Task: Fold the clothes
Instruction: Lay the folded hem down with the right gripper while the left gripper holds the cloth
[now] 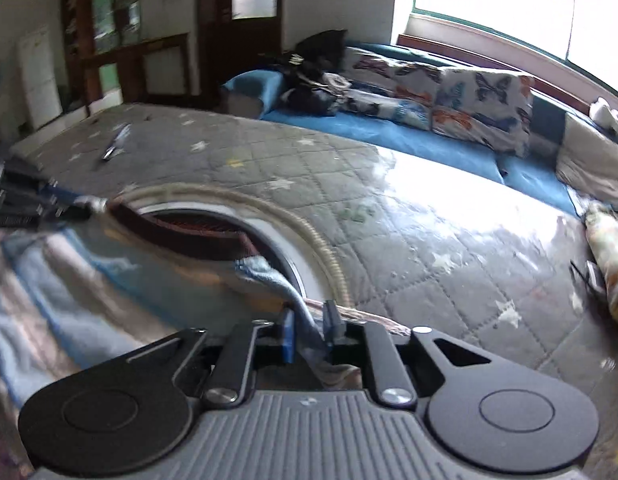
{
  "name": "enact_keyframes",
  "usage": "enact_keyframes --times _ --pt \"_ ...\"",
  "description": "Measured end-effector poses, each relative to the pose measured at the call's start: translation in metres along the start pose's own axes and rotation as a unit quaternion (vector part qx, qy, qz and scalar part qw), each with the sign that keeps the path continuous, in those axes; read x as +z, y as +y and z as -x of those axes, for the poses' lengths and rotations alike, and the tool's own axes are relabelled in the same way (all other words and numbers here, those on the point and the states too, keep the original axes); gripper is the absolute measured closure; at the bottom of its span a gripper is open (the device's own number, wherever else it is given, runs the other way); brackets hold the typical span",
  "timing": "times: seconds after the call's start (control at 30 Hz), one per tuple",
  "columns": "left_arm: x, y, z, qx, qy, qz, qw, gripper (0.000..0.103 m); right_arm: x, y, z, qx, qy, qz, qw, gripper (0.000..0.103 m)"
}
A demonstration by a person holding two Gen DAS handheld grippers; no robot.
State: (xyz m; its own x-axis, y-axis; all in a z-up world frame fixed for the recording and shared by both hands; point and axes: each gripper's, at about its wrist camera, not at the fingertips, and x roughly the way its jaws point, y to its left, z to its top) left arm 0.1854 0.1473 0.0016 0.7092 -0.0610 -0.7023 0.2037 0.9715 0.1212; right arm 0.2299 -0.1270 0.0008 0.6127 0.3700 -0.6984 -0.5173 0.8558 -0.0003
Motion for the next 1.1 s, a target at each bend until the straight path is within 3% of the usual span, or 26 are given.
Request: enact_keyframes --times 0.1,0.23,0.4,0.53,0.8,1.1 --pt "0.005 0.007 0.004 0.012 -0.007 0.011 0.9998 0.075 0.001 -0.009 0.001 -0.007 -0.008 -0.019 1.0 0.08" --pt "0.014 0.022 0.02 0.028 -0.031 0.052 0.9978 0.075 0.006 -0.011 0.014 -0.008 -0.032 -0.033 0.999 0.079" --pt "0.016 0.007 0.038 -0.022 -0.049 0.066 0.9964 0.076 0.013 0.01 0.016 0.038 -0.039 -0.023 0.998 0.079" --pt "0.019 -0.017 0.029 -0.06 -0.034 0.067 0.9953 0.075 0.014 0.029 -0.002 0.064 -0.02 -0.022 0.997 0.077" --pt "0.018 -0.012 -0.012 -0.055 0.007 0.105 0.9929 0.075 0.01 0.042 -0.032 0.066 0.006 -0.031 0.997 0.071" --pt "0.018 -0.027 0.006 -0.082 -0.011 0.109 0.9906 0.074 0.015 0.053 -0.025 0.073 -0.008 -0.03 0.997 0.071"
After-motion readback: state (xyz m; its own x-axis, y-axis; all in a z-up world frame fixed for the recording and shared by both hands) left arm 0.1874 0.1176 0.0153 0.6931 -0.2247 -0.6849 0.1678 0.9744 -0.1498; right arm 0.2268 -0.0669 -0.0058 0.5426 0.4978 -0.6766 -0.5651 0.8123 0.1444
